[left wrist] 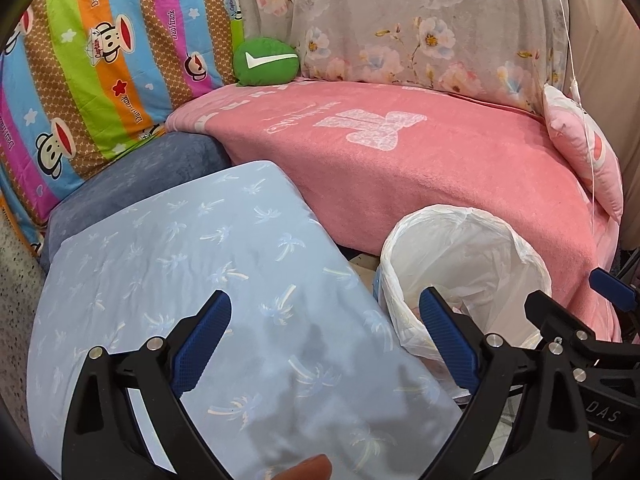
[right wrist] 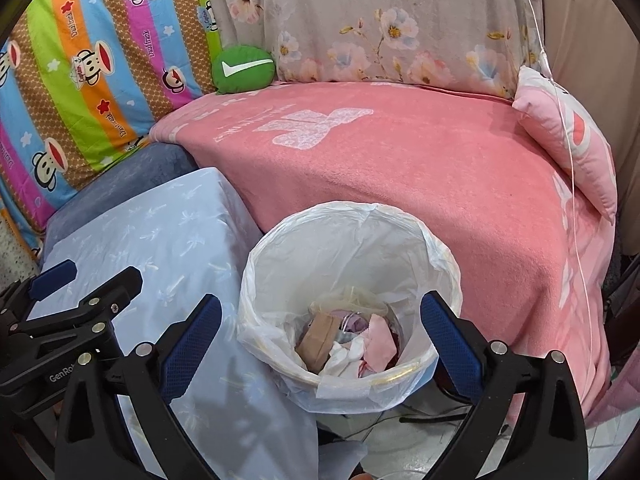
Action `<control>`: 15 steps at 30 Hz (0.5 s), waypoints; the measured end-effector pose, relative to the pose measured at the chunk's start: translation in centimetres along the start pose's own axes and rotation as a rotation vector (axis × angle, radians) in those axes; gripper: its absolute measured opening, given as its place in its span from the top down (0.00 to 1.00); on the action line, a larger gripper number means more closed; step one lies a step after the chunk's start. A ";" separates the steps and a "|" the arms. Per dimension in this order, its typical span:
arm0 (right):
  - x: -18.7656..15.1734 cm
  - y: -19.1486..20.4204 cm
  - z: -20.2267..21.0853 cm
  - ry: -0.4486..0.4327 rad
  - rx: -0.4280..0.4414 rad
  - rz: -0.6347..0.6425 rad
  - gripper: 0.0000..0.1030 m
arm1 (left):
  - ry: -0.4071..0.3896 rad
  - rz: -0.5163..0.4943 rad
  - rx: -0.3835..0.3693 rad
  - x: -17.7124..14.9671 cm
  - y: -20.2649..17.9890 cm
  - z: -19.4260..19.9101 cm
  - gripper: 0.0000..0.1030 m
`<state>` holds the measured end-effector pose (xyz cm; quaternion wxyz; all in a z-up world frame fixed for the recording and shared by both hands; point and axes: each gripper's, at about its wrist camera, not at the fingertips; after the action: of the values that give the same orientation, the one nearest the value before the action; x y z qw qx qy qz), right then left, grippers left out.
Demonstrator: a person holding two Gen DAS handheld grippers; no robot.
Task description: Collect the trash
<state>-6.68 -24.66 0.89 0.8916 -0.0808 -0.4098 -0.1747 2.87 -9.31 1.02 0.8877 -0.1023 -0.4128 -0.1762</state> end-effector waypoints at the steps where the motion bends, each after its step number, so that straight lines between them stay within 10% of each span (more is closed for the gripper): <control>1: -0.1 0.1 0.2 -0.004 -0.005 0.002 0.06 | -0.001 0.000 0.002 0.0 0.0 0.0 0.12; 15: -0.6 1.1 1.3 0.004 -0.042 0.041 0.06 | 0.003 0.012 0.029 -0.6 0.6 0.5 0.08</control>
<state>-7.55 -23.09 1.29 0.8939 -0.1074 -0.4028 -0.1649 2.39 -8.50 0.90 0.8908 -0.0918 -0.4133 -0.1651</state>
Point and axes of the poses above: each gripper's, at about its wrist camera, not at the fingertips, and z roughly against the way its jaws point, y to its left, x to its top, and after that the axes turned 5 degrees about z, right-handed
